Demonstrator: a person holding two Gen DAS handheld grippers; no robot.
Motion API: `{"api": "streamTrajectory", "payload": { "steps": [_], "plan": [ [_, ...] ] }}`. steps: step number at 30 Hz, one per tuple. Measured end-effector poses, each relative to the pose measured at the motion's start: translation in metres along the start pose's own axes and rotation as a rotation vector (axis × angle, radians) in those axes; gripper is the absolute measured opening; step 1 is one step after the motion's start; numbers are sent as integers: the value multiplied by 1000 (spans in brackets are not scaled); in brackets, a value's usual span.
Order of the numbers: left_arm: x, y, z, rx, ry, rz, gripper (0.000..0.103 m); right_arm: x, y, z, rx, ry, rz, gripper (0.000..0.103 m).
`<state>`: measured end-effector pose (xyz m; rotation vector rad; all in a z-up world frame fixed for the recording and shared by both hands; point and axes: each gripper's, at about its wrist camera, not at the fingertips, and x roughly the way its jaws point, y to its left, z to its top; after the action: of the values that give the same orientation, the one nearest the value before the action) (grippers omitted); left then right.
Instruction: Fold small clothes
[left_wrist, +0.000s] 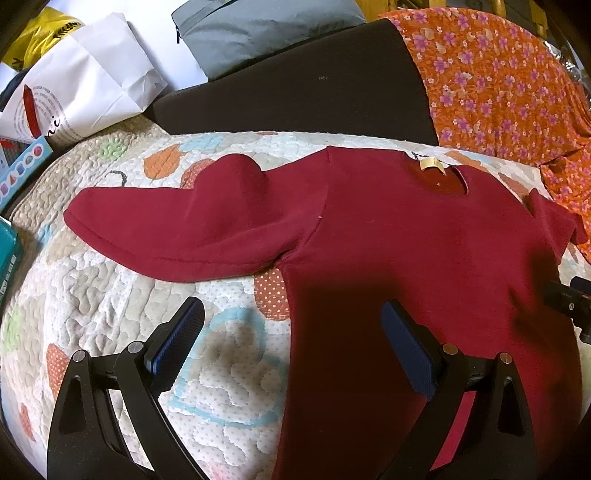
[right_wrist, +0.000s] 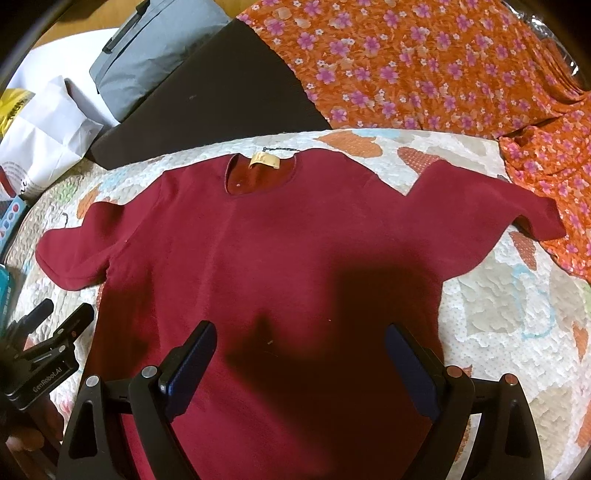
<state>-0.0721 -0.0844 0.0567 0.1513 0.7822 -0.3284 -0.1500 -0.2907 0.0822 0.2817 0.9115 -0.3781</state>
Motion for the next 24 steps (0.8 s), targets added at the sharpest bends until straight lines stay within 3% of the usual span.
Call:
{"api": "streamTrajectory", "payload": {
  "steps": [14,24],
  "plan": [
    [9,11,2,-22,17,19,97,22,24,7,-25,24,23,92],
    [6,60,12,-141,-9,163,97,27,50,15,-71,24,62,92]
  ]
}}
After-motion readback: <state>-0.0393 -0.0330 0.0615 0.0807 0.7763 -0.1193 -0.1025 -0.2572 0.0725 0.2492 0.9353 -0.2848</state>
